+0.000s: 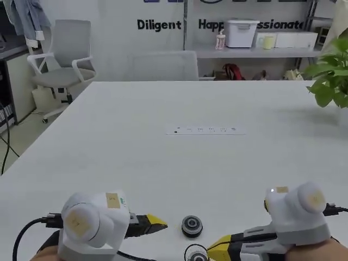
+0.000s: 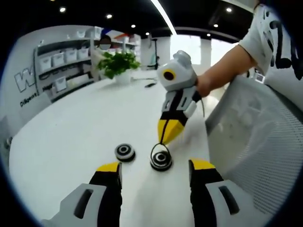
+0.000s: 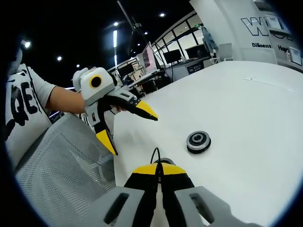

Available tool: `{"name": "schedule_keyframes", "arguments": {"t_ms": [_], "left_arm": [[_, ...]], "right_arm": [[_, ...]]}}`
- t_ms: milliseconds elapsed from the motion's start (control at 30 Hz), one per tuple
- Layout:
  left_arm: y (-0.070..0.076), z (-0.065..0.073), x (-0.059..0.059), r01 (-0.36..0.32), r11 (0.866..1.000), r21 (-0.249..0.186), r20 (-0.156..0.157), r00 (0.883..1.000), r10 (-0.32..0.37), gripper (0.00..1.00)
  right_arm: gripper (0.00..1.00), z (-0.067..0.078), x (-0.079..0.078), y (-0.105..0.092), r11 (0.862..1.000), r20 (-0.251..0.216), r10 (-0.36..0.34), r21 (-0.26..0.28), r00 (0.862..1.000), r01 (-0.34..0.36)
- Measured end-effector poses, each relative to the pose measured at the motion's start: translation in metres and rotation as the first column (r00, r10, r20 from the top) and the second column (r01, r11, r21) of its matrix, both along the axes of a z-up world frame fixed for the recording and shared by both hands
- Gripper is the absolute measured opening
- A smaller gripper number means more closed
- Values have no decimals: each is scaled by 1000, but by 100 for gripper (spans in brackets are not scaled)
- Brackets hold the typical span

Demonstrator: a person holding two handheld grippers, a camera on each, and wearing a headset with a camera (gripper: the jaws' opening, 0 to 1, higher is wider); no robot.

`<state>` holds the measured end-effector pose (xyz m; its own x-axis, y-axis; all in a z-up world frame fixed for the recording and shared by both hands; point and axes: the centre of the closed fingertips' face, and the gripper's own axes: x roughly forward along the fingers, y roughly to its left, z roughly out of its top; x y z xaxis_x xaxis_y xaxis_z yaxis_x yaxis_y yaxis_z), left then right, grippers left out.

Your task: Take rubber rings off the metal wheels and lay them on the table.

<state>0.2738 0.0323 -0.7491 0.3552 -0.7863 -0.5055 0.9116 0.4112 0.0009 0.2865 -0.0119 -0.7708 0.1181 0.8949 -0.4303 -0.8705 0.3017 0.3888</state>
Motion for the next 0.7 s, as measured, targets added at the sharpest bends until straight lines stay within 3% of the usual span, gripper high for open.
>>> {"name": "schedule_keyframes", "arguments": {"t_ms": [467, 700], "left_arm": [[20, 3, -3, -53, 998, -40, -16, 999, 52, 72], [30, 2, -5, -69, 997, -36, -10, 998, 69, 77]], "right_arm": [[0, 8, -3, 6, 1000, 6, 24, 10, 1000, -24], [0, 14, -4, 12, 999, 10, 32, 21, 999, -33]]}}
